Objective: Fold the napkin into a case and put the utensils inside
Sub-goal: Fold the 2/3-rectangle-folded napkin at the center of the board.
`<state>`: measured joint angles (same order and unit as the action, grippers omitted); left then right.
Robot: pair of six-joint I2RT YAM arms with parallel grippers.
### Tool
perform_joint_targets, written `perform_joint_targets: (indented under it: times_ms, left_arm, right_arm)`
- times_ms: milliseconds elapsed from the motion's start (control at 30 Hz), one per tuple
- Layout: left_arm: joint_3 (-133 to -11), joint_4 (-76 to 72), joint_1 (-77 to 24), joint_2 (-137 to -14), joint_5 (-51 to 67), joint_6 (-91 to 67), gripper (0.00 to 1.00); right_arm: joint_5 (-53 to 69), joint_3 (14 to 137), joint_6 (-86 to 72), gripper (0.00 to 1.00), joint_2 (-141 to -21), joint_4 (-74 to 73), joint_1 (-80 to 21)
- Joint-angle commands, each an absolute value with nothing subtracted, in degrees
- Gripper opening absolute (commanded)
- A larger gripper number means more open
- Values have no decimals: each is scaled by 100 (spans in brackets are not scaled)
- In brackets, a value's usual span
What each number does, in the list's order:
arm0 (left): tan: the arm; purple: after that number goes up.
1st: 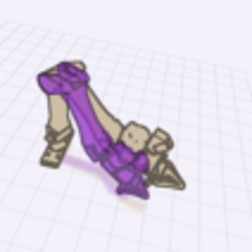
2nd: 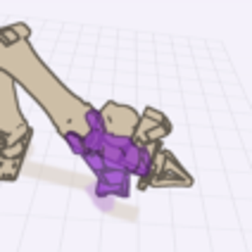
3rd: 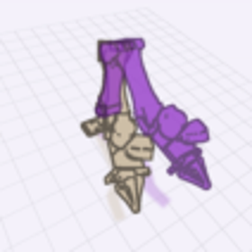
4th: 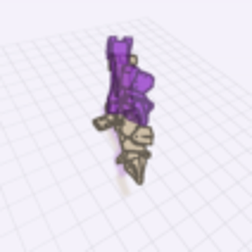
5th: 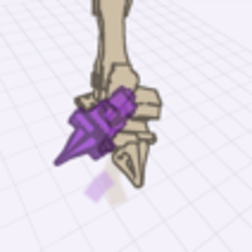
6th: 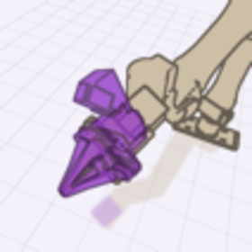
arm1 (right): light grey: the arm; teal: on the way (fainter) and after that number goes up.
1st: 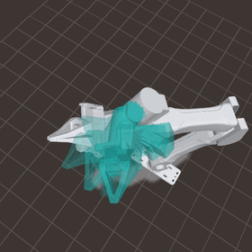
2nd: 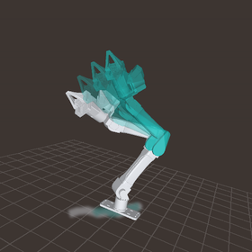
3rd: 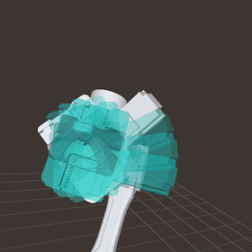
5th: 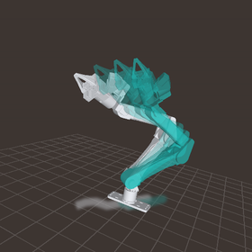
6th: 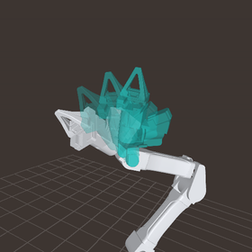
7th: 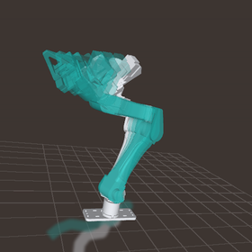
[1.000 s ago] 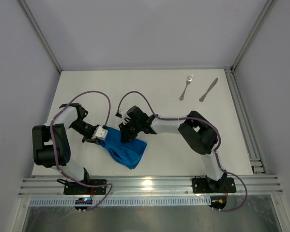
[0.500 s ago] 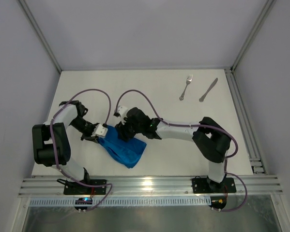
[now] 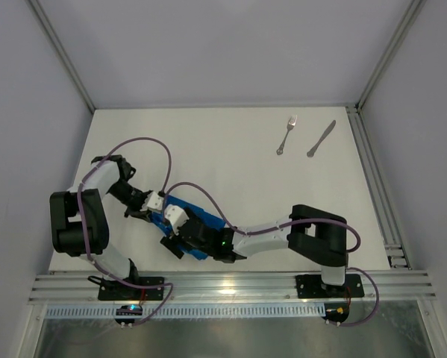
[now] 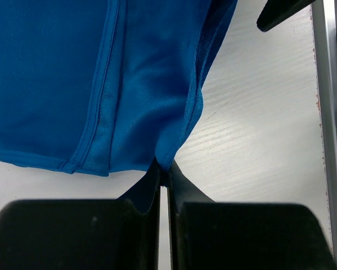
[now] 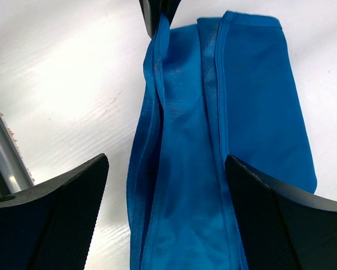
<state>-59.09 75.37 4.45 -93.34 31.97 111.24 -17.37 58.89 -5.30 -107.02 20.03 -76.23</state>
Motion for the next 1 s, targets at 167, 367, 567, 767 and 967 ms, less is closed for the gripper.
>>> perform_joint_targets:
  times_ms: [167,367,567,767,967]
  left_arm:
    - [-5994,7848,413,-9413,3278,11171,0]
    - [-6266,8068,422,-9606,3313,11153,0]
    - [-6302,8182,422,-9650,3349,11215,0]
    - [-6390,8235,422,-9791,3305,11109,0]
    - [-6425,8279,422,-9791,3340,11109,0]
  right_arm:
    - [-2874,6416,-571,88,-11284,1995,-7954]
    - [-2953,6355,-475,86,-11364,1802,-8112]
    - [-2839,6425,-685,58,-11443,1415,-8139]
    - [-2786,6153,-905,37,-11233,1433,-8130]
    - [-2515,6205,-931,16,-11162,1293,-8130]
